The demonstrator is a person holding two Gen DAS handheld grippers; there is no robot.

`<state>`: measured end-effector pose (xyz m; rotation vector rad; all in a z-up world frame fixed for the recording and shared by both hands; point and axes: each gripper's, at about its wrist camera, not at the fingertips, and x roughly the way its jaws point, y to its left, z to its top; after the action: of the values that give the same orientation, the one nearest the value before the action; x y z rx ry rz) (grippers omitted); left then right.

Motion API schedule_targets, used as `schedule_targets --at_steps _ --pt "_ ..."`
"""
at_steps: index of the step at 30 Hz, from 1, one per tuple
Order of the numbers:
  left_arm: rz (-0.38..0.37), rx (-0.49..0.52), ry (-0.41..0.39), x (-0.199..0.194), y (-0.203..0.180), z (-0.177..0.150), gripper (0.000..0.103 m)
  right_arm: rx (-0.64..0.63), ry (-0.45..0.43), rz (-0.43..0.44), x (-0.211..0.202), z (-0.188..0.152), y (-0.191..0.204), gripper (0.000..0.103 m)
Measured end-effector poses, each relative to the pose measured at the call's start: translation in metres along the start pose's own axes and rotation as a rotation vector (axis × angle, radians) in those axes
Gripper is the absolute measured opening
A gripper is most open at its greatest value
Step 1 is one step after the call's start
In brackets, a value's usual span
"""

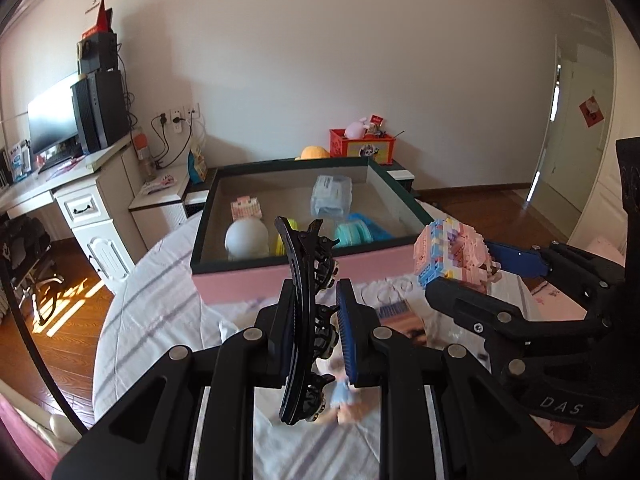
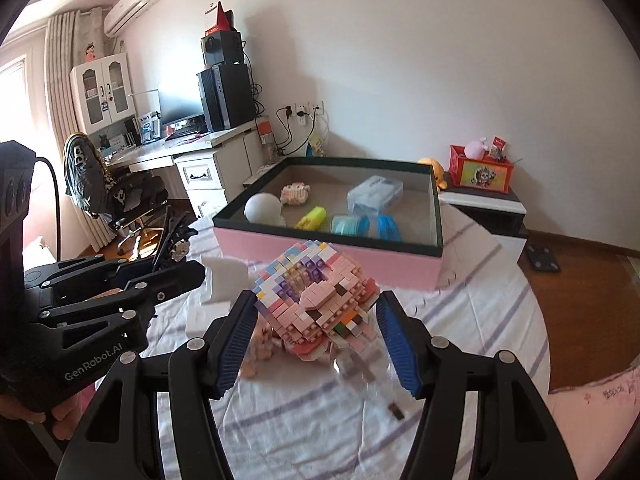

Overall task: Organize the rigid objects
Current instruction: 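Carry comb and pixel-block figure into the pink box and open both tools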

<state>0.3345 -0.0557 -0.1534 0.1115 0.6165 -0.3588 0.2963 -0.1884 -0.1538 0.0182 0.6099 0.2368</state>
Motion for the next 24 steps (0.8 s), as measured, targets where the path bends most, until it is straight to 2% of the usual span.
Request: schedule_targets --at_steps 4,7,10,14,16,21,23,24 --pt "-0.001 0.013 0.024 0.046 0.008 0.043 0.02 -0.013 -0.001 -0.019 0.034 0.041 -0.013 0.063" --pt "0.011 0.018 0.056 0.084 0.011 0.066 0.02 -0.021 0.017 -0.075 0.064 0.062 -0.027 0.063" --pt "-0.006 0.006 0.13 0.127 0.014 0.076 0.02 -0.013 0.07 -0.119 0.098 0.071 -0.044 0.063" --pt "0.016 0.035 0.215 0.169 0.009 0.071 0.02 -0.023 0.134 -0.16 0.13 0.069 -0.057 0.063" --pt "0.011 0.024 0.243 0.179 0.01 0.068 0.02 -0.027 0.153 -0.171 0.14 0.066 -0.061 0.064" --pt "0.023 0.026 0.251 0.184 0.01 0.061 0.02 0.005 0.164 -0.164 0.148 0.061 -0.07 0.064" --pt "0.022 0.02 0.241 0.179 0.009 0.06 0.023 0.018 0.154 -0.148 0.146 0.059 -0.071 0.064" --pt "0.029 0.017 0.227 0.174 0.009 0.06 0.03 0.023 0.145 -0.149 0.144 0.06 -0.073 0.064"
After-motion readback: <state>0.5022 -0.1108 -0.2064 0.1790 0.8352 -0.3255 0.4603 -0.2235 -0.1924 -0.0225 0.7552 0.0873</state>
